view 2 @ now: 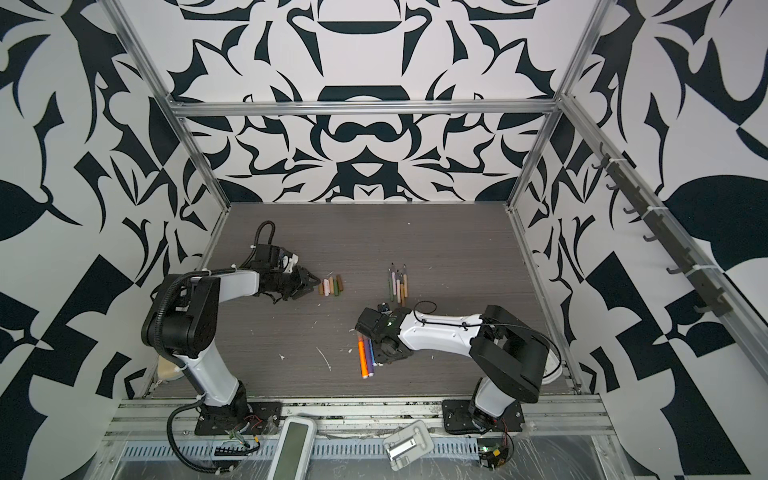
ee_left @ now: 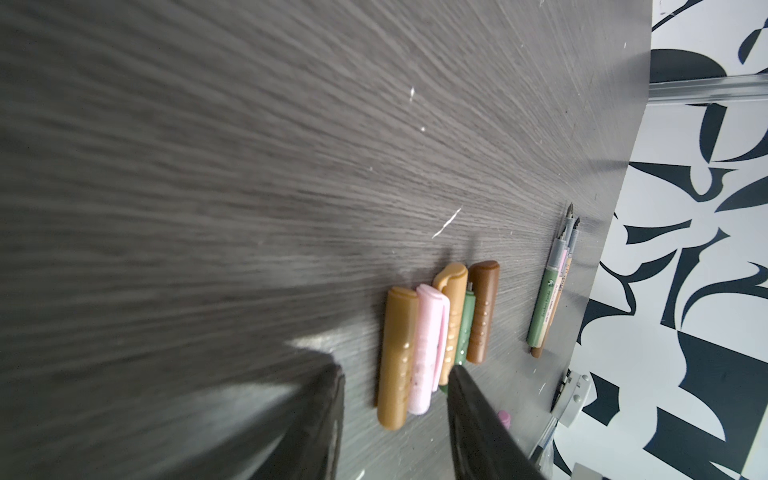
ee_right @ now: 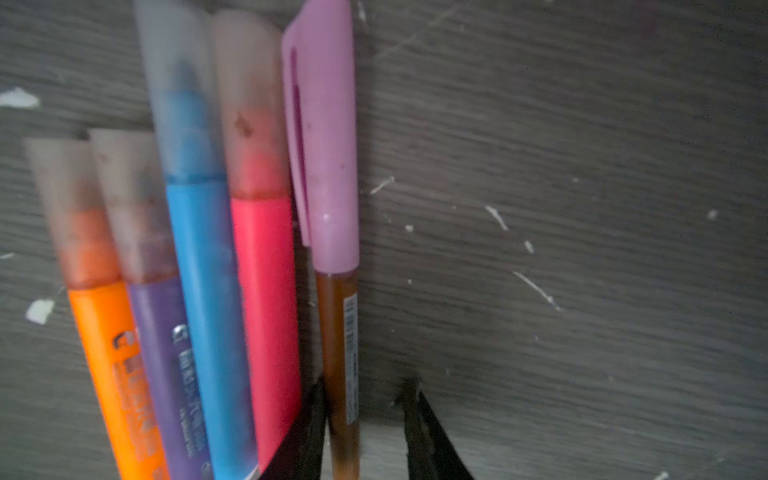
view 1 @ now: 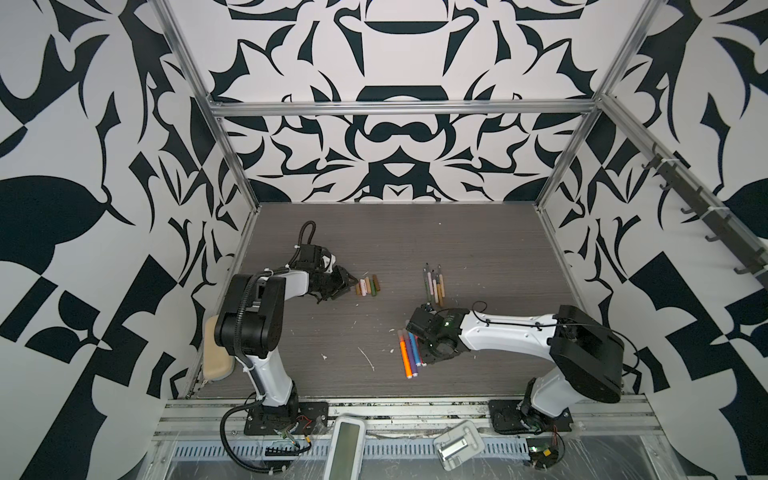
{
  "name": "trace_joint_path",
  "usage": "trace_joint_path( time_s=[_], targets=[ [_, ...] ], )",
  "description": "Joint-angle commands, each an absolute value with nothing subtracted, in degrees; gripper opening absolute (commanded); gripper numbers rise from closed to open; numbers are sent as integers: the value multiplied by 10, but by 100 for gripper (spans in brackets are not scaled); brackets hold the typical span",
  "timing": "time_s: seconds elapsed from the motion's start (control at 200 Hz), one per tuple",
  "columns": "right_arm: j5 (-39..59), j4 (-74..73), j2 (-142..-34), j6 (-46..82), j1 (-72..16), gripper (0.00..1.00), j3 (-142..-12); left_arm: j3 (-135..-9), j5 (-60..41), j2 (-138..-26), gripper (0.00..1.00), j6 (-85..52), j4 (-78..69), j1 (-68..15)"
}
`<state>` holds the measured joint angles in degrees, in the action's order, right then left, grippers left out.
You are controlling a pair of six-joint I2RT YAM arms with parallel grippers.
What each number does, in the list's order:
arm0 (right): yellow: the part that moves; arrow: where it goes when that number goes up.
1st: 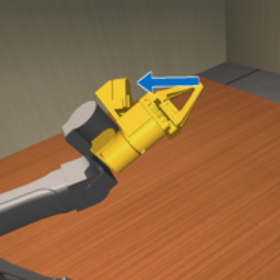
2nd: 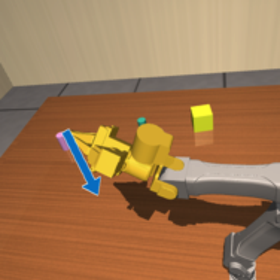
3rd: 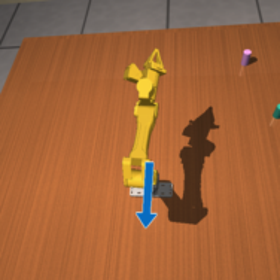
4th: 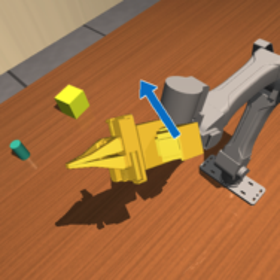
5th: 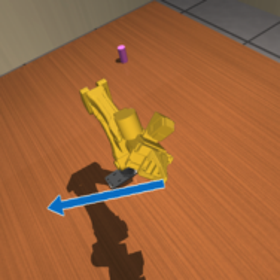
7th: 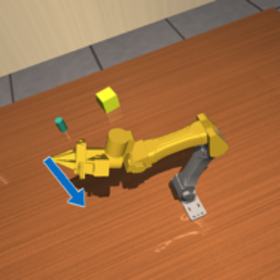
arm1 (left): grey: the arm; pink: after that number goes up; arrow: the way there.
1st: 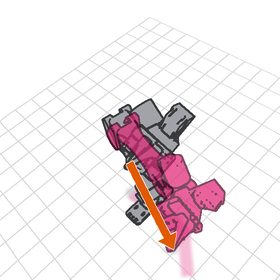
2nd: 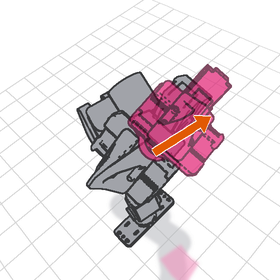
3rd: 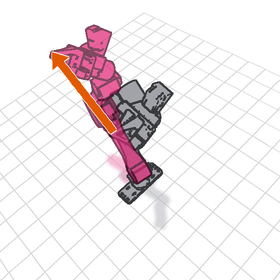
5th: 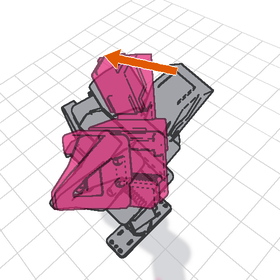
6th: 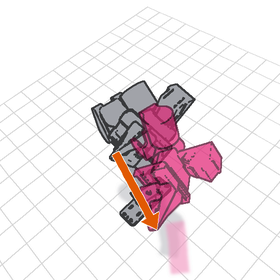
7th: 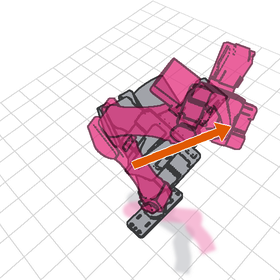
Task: Open the pen caps
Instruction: 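Lift the brown pen with the right gripper while the left gripper approaches its lilac cap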
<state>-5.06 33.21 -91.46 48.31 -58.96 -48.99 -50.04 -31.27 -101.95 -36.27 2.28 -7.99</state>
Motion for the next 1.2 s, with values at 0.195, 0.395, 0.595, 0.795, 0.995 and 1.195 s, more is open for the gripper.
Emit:
trace_joint_path(
  time_s=[0.195,0.395,0.595,0.795,0.995,1.195],
  targets=[
    [-64,375,-874,486,-562,10,-481,-416,-254,-877,44,-414,55,-114],
    [5,354,-775,404,-509,2,-486,-393,-187,-781,49,-478,73,-259],
    [172,294,-762,377,-483,0,-510,-419,-177,-797,51,-533,57,-332],
    [201,281,-767,397,-483,0,-528,-456,-176,-838,51,-540,48,-365],
    [220,265,-785,409,-484,0,-531,-472,-177,-860,51,-556,37,-392],
    [220,249,-792,420,-484,0,-530,-473,-174,-856,51,-579,22,-410]
  ],
)
